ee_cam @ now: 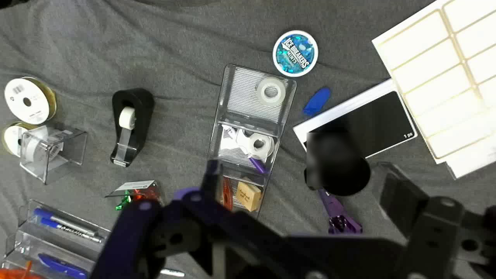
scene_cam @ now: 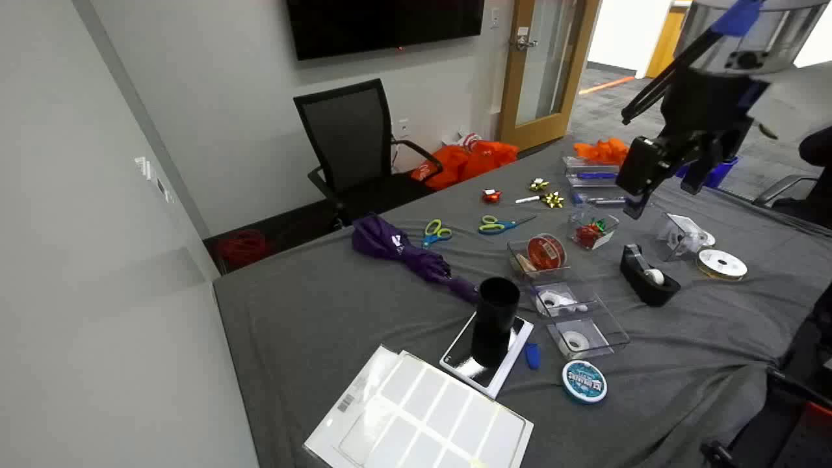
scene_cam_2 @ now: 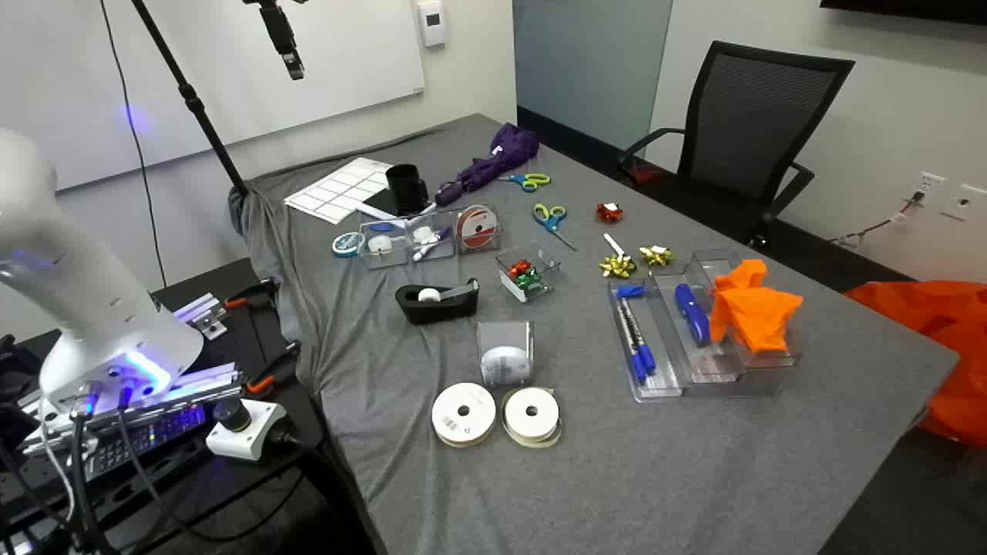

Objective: Move the clear box to the right

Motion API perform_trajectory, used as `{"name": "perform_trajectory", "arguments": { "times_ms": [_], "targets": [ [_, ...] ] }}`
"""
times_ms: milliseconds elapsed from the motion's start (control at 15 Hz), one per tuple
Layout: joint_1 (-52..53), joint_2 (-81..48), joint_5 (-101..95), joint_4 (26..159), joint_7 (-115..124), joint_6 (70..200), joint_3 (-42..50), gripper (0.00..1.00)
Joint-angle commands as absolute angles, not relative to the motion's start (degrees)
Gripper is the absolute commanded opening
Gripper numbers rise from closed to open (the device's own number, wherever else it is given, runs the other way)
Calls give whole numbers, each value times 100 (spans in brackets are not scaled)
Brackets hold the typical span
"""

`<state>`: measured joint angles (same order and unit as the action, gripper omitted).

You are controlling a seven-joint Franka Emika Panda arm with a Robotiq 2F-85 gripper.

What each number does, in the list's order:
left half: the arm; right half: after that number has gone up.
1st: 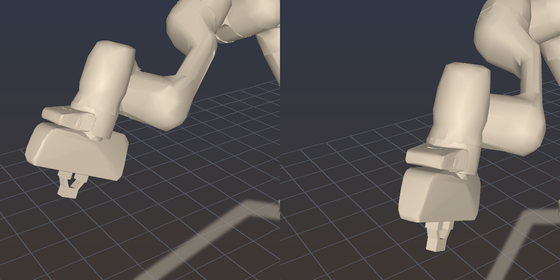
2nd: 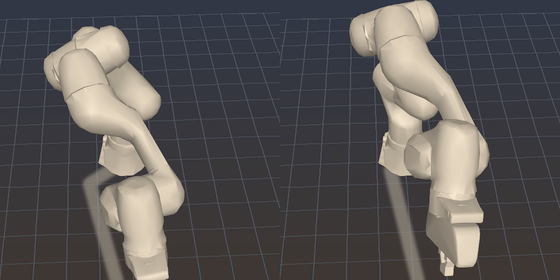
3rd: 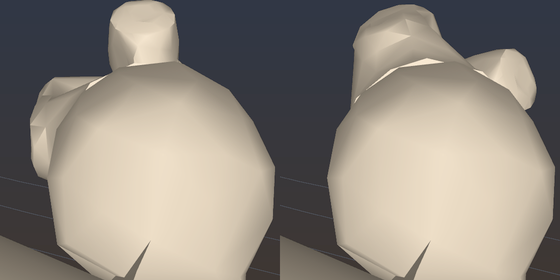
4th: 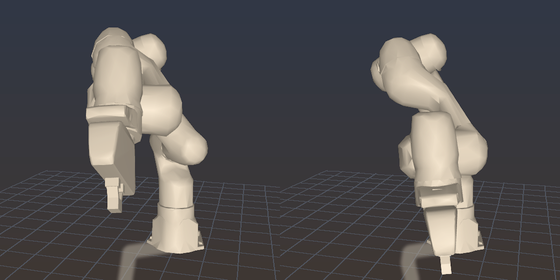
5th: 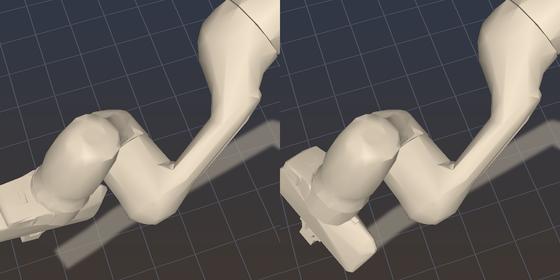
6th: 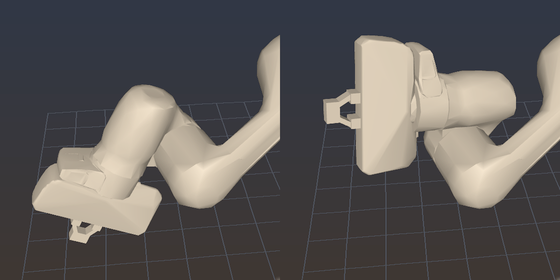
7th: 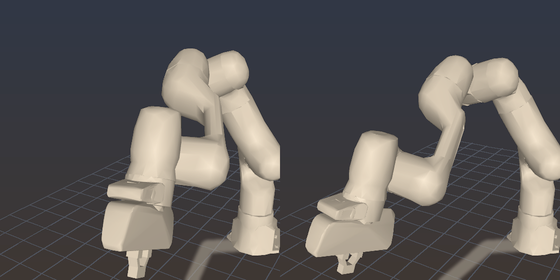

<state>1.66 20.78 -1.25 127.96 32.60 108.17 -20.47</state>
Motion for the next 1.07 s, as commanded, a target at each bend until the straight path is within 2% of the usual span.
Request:
{"name": "perform_trajectory", "arguments": {
  "times_ms": [0, 467, 1000],
  "targets": [
    [346, 2050, -190, 12782, 3315, 10800, -1890, 100],
    [251, 1896, -73, 12806, 2974, 11221, -1383, 100],
    [205, 1167, 409, 12863, 2461, 12779, -683, 100]
  ]
}}
